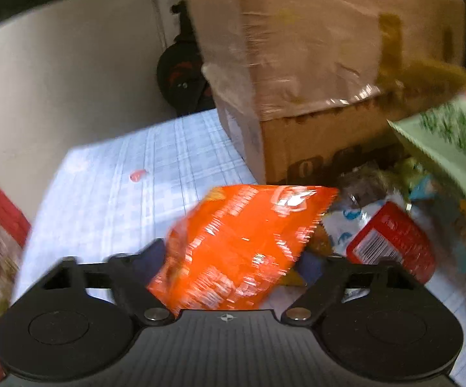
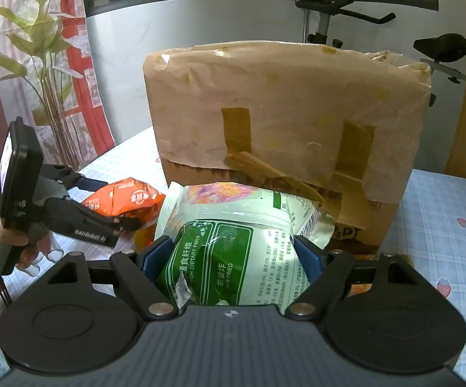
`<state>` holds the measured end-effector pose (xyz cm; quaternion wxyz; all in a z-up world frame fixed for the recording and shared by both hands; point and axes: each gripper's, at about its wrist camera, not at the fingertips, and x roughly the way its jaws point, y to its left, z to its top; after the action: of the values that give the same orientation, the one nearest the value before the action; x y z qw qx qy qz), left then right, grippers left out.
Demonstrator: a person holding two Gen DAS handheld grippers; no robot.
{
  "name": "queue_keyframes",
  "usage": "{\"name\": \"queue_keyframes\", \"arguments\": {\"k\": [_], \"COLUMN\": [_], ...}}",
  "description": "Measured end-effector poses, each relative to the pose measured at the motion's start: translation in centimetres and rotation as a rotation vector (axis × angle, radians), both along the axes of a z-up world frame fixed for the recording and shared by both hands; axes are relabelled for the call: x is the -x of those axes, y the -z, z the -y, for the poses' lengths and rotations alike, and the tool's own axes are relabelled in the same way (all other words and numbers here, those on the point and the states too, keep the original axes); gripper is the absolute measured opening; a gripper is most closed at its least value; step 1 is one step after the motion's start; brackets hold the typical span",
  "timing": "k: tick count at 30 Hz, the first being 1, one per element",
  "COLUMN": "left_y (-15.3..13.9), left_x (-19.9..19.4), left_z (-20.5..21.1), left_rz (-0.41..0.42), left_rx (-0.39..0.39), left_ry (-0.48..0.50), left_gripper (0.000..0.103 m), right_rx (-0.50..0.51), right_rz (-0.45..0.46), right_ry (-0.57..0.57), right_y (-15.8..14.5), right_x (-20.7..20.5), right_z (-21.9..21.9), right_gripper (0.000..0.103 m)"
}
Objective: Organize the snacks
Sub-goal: 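Grasp the pale green packet with the right tool while the left tool grasps the orange packet, then lift both held packets and carry them over the lined box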
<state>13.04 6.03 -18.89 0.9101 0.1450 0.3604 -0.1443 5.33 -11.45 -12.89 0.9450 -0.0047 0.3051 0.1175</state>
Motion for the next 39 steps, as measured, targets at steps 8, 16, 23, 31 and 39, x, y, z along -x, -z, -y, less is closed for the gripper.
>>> {"name": "queue_keyframes", "arguments": {"k": [8, 16, 23, 31, 39], "left_y": [-2.4, -7.2, -12.1, -17.2, -21.3], "left_x": [2.5, 6.3, 8.8, 8.6, 3.8], "left_z": [-2.2, -3.1, -1.8, 0.2, 4.7], "left_rz": [0.047, 0.125, 0.232, 0.343, 0.411], "left_rx": [0.094, 0.167, 0.211, 0.289, 0.333], "left_ry": [-0.059, -0.075, -0.034, 0.009, 0.036], "left_gripper": [0.062, 0.063, 0.063, 0.063, 0.063], "right_rx": [-0.018, -0.042, -0.088, -0.151, 0.05], "right_rz": [0.008, 0.05, 0.129, 0.293, 0.453], "right_ry": [-0.004, -0.035, -0.061, -0.076, -0.013], "right_y": [-0.3, -1.5, -4.4, -10.2, -14.9], "right_x": [0.4, 1.7, 3.2, 4.0, -2.3], "right_z": [0.1, -0.4, -0.5, 0.9, 3.9], "right_gripper": [0.082, 0.082, 0.082, 0.082, 0.082]}}
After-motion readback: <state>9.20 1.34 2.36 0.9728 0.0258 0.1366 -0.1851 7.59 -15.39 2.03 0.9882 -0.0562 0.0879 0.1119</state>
